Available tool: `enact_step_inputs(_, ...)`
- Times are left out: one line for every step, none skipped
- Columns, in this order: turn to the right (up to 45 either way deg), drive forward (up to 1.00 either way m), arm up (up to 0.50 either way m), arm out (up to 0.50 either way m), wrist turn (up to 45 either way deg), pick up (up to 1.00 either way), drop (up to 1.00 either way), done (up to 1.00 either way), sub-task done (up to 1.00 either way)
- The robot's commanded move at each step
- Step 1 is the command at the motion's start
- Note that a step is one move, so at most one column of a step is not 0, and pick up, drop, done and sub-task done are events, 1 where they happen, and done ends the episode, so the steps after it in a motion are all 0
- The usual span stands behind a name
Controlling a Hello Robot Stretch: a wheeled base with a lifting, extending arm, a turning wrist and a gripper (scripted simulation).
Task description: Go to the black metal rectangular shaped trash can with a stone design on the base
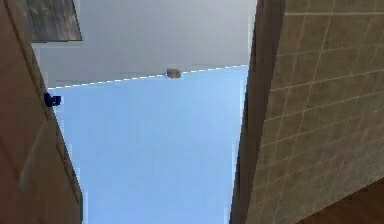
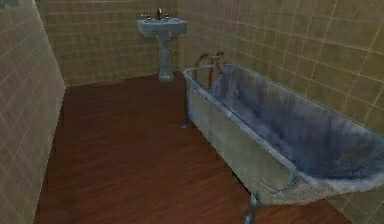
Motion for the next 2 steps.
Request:
enact_step_inputs(0.0, 0.45, 0.00, 0.00, 0.0, 0.00, 0.00, 0.00, 0.00)
enact_step_inputs(-24.0, 0.00, 0.00, 0.00, 0.0, 0.00, 0.00, 0.00, 0.00)
